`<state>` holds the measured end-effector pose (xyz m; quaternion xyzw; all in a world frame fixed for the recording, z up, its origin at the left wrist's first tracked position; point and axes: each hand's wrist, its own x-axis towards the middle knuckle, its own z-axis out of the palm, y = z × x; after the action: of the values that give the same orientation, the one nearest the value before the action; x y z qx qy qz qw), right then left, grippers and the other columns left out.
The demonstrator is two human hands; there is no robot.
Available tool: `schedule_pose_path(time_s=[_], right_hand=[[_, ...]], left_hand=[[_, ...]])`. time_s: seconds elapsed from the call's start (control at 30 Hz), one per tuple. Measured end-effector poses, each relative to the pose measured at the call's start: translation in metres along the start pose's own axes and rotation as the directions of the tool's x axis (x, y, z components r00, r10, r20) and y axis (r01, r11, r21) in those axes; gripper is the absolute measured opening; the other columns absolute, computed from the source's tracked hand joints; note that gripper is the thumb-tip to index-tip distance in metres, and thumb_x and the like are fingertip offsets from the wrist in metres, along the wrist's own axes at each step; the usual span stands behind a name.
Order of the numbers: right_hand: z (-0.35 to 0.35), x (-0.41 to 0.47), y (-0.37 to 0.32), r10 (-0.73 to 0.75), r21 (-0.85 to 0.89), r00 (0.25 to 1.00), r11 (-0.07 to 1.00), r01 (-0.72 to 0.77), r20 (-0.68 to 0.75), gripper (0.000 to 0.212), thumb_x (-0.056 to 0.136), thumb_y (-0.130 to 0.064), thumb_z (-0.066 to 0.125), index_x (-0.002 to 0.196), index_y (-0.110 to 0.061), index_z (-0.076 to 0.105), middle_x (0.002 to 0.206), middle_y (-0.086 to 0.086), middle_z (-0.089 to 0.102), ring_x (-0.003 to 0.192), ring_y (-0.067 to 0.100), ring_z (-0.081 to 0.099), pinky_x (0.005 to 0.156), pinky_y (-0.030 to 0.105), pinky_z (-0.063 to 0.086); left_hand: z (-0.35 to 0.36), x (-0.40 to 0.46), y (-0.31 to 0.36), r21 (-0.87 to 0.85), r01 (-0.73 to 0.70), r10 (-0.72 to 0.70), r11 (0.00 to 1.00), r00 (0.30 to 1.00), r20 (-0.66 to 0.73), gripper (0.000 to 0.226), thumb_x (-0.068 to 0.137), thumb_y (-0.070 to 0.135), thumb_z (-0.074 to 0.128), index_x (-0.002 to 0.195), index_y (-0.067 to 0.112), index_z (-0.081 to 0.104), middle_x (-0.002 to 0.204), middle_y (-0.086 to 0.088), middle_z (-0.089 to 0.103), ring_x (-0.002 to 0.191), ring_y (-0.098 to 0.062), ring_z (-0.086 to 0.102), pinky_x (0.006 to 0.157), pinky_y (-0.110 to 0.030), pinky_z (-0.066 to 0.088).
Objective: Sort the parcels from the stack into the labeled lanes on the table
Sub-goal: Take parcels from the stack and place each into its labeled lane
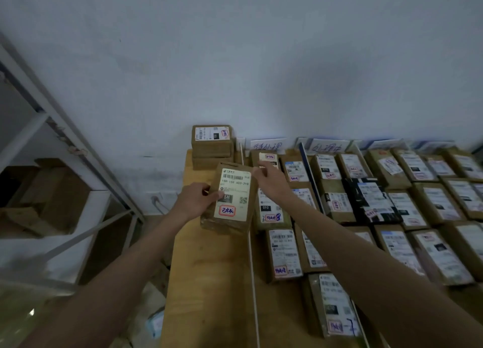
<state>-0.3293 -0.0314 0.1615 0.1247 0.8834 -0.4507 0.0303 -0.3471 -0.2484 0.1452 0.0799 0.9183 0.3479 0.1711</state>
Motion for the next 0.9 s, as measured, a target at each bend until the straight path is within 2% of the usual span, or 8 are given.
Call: schedule_pose_path(time_s=[0.07, 0.13, 0.2, 0.33, 0.43, 0.53, 0.73, 0.9], right_hand=[[-0.003, -0.017, 0.011, -0.012, -0.040, 0.999, 0.999, 0.010, -0.039, 0.045, 0.104, -0.034, 0.045, 0.142, -0.010, 0.046, 0.126, 0.007, 0.062, 0.107, 0.018, 0.059, 0.082, 0.023, 0.040], [-0.010, -0.036, 0.025, 0.002, -0.068, 0.997, 0.998, -0.007, -0.072, 0.044, 0.104, -0.033, 0.043, 0.142, -0.012, 0.045, 0.124, 0.004, 0.061, 0.115, 0.021, 0.058, 0.087, 0.029, 0.044], [-0.020, -0.055, 0.042, -0.001, -0.171, 0.996, 0.985, -0.015, -0.094, 0.042, 0.105, -0.032, 0.039, 0.142, -0.013, 0.044, 0.136, 0.008, 0.055, 0.127, 0.027, 0.050, 0.100, 0.040, 0.045], [-0.050, -0.093, 0.074, -0.068, -0.388, 0.981, 0.922, -0.008, -0.183, 0.037, 0.104, -0.029, 0.039, 0.136, -0.013, 0.048, 0.134, 0.011, 0.055, 0.123, 0.030, 0.051, 0.098, 0.041, 0.043], [-0.078, -0.122, 0.099, -0.045, -0.450, 0.971, 0.891, -0.069, -0.237, 0.040, 0.104, -0.032, 0.039, 0.139, -0.014, 0.045, 0.140, 0.010, 0.050, 0.130, 0.028, 0.046, 0.104, 0.043, 0.041], [-0.107, -0.151, 0.127, -0.053, -0.514, 0.960, 0.852, -0.100, -0.275, 0.041, 0.104, -0.031, 0.038, 0.140, -0.012, 0.044, 0.142, 0.010, 0.048, 0.133, 0.028, 0.044, 0.106, 0.041, 0.041], [-0.175, -0.209, 0.187, 0.018, -0.496, 0.944, 0.848, -0.189, -0.329, 0.044, 0.104, -0.032, 0.036, 0.144, -0.014, 0.040, 0.145, 0.009, 0.045, 0.133, 0.026, 0.043, 0.106, 0.042, 0.041], [-0.233, -0.265, 0.247, 0.051, -0.496, 0.938, 0.838, -0.227, -0.343, 0.046, 0.105, -0.035, 0.036, 0.145, -0.014, 0.039, 0.147, 0.010, 0.043, 0.137, 0.028, 0.038, 0.109, 0.046, 0.039]], left_hand=[[0.005, -0.007, 0.002, 0.000, 0.018, -0.018, 1.000, 1.000, -0.012, 0.033, 0.089, 0.051, 0.063, 0.093, 0.018, 0.068, 0.080, 0.006, 0.067, 0.067, -0.003, 0.061, 0.054, -0.020, 0.046], [0.011, -0.013, 0.006, 0.016, 0.022, -0.022, 1.000, 1.000, -0.021, 0.036, 0.089, 0.050, 0.064, 0.094, 0.015, 0.070, 0.083, 0.001, 0.068, 0.067, -0.006, 0.061, 0.056, -0.023, 0.047], [0.020, -0.018, 0.012, 0.029, 0.017, -0.016, 0.999, 1.000, -0.020, 0.038, 0.089, 0.050, 0.063, 0.093, 0.013, 0.071, 0.086, -0.003, 0.071, 0.070, -0.012, 0.063, 0.060, -0.028, 0.051], [0.042, -0.028, 0.034, -0.008, 0.007, -0.007, 1.000, 1.000, -0.005, 0.041, 0.090, 0.048, 0.063, 0.090, 0.008, 0.073, 0.087, -0.008, 0.072, 0.080, -0.022, 0.067, 0.074, -0.041, 0.056], [0.063, -0.039, 0.059, -0.004, -0.010, 0.010, 1.000, 1.000, 0.009, 0.042, 0.092, 0.047, 0.062, 0.081, 0.007, 0.070, 0.083, -0.008, 0.071, 0.076, -0.023, 0.066, 0.065, -0.038, 0.052], [0.087, -0.053, 0.090, 0.005, -0.052, 0.052, 0.999, 0.998, 0.032, 0.036, 0.092, 0.047, 0.062, 0.076, 0.015, 0.065, 0.078, -0.004, 0.068, 0.066, -0.014, 0.061, 0.050, -0.026, 0.041], [0.153, -0.086, 0.156, 0.000, -0.115, 0.115, 0.993, 0.991, 0.075, 0.036, 0.093, 0.047, 0.060, 0.084, 0.013, 0.068, 0.080, -0.001, 0.067, 0.072, -0.016, 0.063, 0.058, -0.028, 0.044], [0.224, -0.128, 0.205, -0.059, -0.088, 0.092, 0.994, 0.994, 0.061, 0.035, 0.092, 0.049, 0.061, 0.082, 0.016, 0.068, 0.075, 0.002, 0.065, 0.070, -0.015, 0.061, 0.054, -0.026, 0.041]])
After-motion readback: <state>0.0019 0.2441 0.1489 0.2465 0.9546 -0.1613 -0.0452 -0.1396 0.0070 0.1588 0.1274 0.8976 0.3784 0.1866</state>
